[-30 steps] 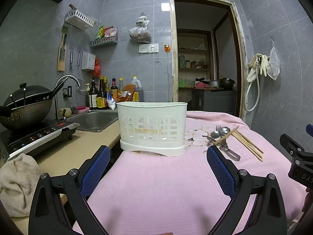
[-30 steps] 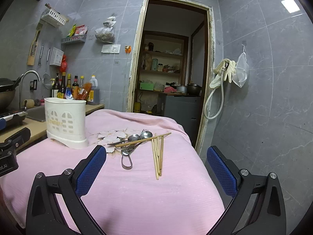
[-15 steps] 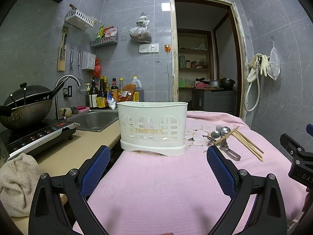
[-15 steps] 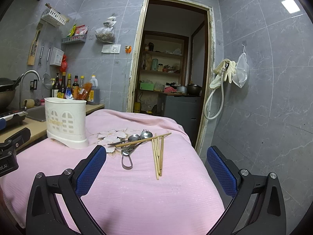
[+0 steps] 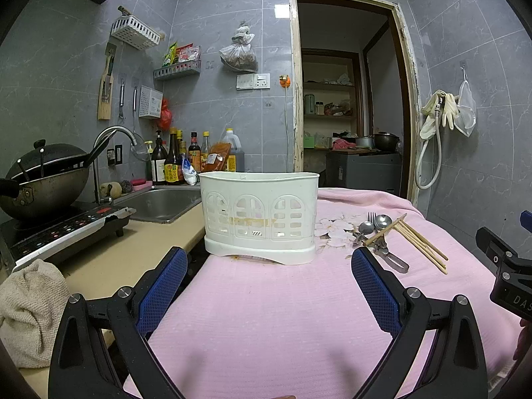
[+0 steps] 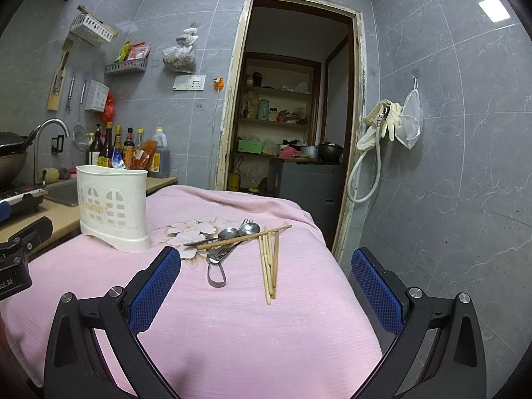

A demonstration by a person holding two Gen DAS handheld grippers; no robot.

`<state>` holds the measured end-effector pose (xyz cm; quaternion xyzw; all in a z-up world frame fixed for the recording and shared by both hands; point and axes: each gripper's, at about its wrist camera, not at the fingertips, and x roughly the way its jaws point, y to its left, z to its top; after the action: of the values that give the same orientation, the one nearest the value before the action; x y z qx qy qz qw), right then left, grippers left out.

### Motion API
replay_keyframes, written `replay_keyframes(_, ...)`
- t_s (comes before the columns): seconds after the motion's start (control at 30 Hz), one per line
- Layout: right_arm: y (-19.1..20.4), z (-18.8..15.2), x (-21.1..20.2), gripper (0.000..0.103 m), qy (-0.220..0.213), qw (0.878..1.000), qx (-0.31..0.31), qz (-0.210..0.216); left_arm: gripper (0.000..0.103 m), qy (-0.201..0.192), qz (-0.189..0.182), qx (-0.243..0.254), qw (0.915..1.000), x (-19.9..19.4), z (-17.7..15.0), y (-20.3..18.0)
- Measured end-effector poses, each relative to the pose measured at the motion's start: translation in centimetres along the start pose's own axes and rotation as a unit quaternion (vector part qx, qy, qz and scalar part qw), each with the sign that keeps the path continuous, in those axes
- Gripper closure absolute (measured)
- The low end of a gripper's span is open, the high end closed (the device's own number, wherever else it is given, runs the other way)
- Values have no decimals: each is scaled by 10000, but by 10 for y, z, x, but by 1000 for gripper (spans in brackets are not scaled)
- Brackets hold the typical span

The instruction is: Organize utensils

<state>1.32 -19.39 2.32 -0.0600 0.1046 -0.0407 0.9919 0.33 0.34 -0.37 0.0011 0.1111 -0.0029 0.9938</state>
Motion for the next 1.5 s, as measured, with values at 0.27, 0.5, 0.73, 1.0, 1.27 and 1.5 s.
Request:
replay_keyframes(0.27, 0, -1, -1, 0, 1, 10000, -4, 5, 6, 1, 4, -2, 10000, 0, 0, 0)
replay_keyframes(0.5, -2, 0, 0, 0, 10, 10000, 3, 16, 6, 1, 2, -1, 10000, 0, 0, 0)
replay_keyframes(0.73, 1, -2, 0, 0, 21, 10000, -7, 24, 6, 8, 4, -9, 10000, 0, -1, 1)
replay_keyframes(1.0, 9, -3, 1, 0, 27, 10000, -20, 44, 6, 11, -1, -10, 10000, 1, -1, 1)
replay_keyframes(1.27, 6, -2, 1, 0, 60, 9999, -1, 84, 6, 24, -1, -14, 10000, 1, -3, 1)
replay_keyframes(1.5, 6, -3, 1, 0, 69, 9999, 1, 92, 6, 29, -7, -12, 10000, 1, -5, 1)
